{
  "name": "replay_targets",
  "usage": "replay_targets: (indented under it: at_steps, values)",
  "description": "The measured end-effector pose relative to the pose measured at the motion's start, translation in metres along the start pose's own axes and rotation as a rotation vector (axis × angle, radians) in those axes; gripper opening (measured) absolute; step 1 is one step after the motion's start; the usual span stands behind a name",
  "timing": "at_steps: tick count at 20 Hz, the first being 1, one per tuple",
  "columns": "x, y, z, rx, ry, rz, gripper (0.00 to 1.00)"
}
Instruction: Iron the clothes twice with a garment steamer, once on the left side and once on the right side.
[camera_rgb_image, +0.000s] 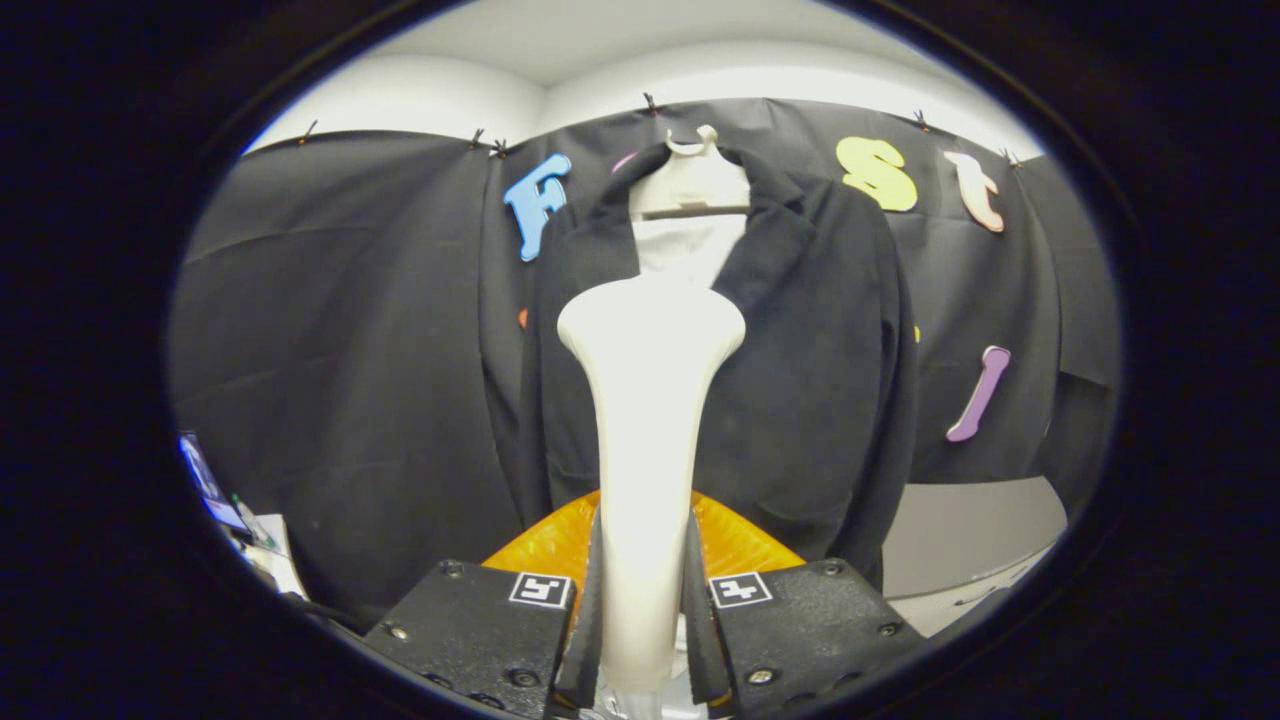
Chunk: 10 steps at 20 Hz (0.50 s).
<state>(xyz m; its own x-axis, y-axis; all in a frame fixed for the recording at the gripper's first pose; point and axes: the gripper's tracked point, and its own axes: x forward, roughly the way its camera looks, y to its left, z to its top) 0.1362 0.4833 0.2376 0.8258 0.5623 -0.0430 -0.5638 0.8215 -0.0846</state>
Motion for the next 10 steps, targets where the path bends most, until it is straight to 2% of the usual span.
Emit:
replay_targets:
  at_steps: [7, 10]
  values:
    - [0.032, 0.050, 0.059, -0.048, -0.076, 0.028, 0.37]
    - [0.049, 0.070, 0.071, -0.085, -0.091, 0.026, 0.37]
